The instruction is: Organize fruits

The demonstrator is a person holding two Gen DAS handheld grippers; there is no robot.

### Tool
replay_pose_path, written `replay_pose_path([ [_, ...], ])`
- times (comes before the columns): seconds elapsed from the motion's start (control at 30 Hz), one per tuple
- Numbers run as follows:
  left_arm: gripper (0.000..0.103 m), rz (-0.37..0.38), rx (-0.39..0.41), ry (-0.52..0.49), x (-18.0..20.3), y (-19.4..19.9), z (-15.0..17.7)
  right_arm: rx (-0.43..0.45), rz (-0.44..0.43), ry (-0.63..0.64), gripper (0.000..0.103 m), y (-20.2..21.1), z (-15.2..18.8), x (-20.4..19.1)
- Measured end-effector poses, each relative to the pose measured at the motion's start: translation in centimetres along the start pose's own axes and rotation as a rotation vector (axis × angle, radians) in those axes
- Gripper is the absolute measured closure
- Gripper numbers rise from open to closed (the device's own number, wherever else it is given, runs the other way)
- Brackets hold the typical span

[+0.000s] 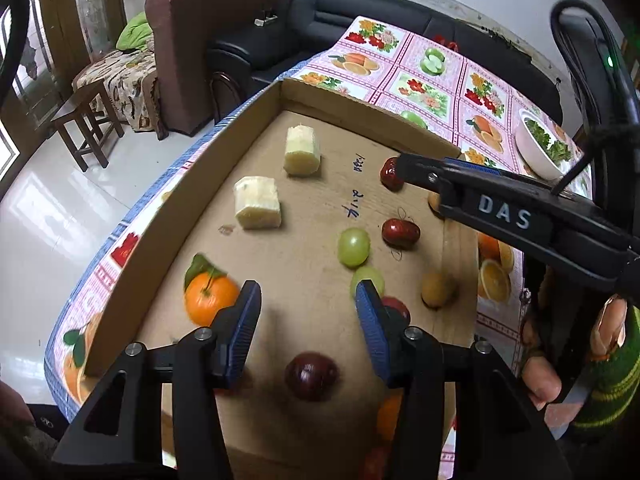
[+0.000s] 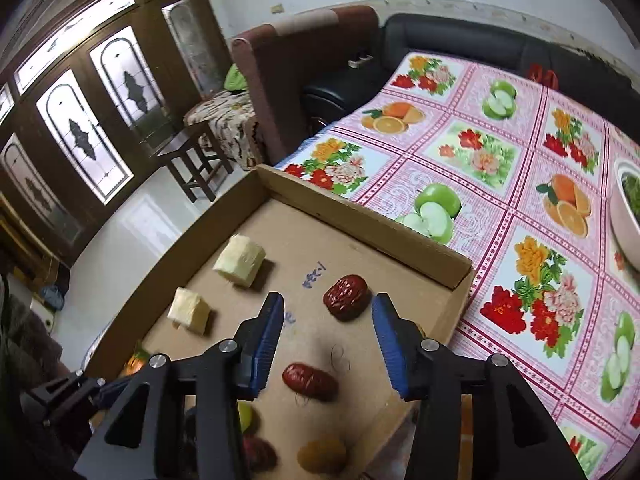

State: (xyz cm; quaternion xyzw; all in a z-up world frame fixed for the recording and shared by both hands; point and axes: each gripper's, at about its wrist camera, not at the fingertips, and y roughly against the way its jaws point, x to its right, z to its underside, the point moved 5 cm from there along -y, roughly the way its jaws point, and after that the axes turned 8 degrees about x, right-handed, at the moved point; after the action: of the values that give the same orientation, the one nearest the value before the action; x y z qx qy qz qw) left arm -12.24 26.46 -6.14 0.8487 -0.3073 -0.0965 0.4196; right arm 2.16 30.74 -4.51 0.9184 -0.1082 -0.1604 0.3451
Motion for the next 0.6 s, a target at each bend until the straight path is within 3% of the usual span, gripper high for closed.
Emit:
replay_pose_path([
  [0.17, 0.055, -0.001, 0.016, 0.003, -0.3, 1.3, 0.9, 0.013, -0.024, 0.056, 0.049, 1.8, 0.8, -0.2],
  [0.43, 0.046, -0.043, 0.024, -0.037, 0.1, 3.1, 2.7, 0.034, -0.071, 0.238, 0.04, 5.3, 3.2, -1.7],
  [0.6, 0.043, -0.071, 0.029, -0.065, 0.1, 4.5, 4.1, 0.043, -0.146, 0.345, 0.037, 7.5, 4.9, -2.8],
])
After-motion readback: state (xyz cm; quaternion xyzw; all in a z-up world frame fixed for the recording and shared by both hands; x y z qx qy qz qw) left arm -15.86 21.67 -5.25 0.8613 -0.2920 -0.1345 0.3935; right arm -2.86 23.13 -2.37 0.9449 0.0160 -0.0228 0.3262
